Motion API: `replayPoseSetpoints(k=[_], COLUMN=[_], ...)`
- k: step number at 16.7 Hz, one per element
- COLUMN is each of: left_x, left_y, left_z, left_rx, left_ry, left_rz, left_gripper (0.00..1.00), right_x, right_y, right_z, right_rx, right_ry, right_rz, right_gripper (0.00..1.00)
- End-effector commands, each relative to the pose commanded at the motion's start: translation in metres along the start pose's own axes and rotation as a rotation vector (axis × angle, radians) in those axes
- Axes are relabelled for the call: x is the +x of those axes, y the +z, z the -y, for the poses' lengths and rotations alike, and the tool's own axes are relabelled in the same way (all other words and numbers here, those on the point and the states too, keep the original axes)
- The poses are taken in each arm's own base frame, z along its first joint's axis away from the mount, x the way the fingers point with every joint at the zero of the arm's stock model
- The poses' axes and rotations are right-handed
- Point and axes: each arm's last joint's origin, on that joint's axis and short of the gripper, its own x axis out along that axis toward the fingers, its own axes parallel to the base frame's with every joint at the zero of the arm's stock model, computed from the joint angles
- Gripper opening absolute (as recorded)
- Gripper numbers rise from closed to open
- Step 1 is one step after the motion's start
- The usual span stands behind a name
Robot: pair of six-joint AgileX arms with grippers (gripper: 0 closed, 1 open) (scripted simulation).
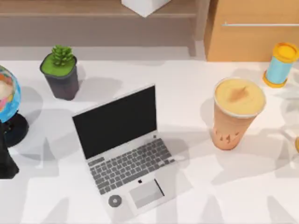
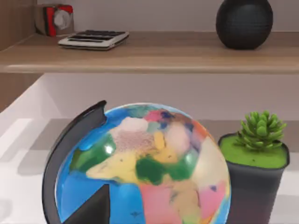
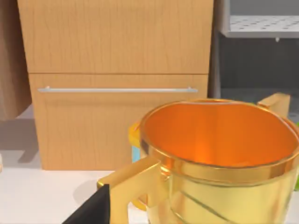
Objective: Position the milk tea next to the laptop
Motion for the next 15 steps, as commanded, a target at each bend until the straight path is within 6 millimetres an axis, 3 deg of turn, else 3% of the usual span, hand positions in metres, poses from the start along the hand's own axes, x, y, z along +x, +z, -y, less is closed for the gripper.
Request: replayPoseSetpoints(k=[4, 8, 15], left_x=[0.0, 0.0, 0.0], left_y=[0.0, 0.0, 0.0], left_z=[0.0, 0.0, 0.0], left_rx=[0.0, 0.0, 0.0], left_ry=[0.0, 0.0, 0.0], left_rz=[0.0, 0.0, 0.0], left_gripper=[1.0, 1.0, 1.0], right_x=[0.001, 0.008, 0.031], right_y=[0.003, 0.019, 0.041], right_z=[-0.002, -0.016, -0.066], right_rx=[0.004, 0.034, 0.165], right_ry=[0.013, 0.077, 0.195], right_rz=[0.012, 0.076, 0.151], right_gripper=[1.0, 1.0, 1.0])
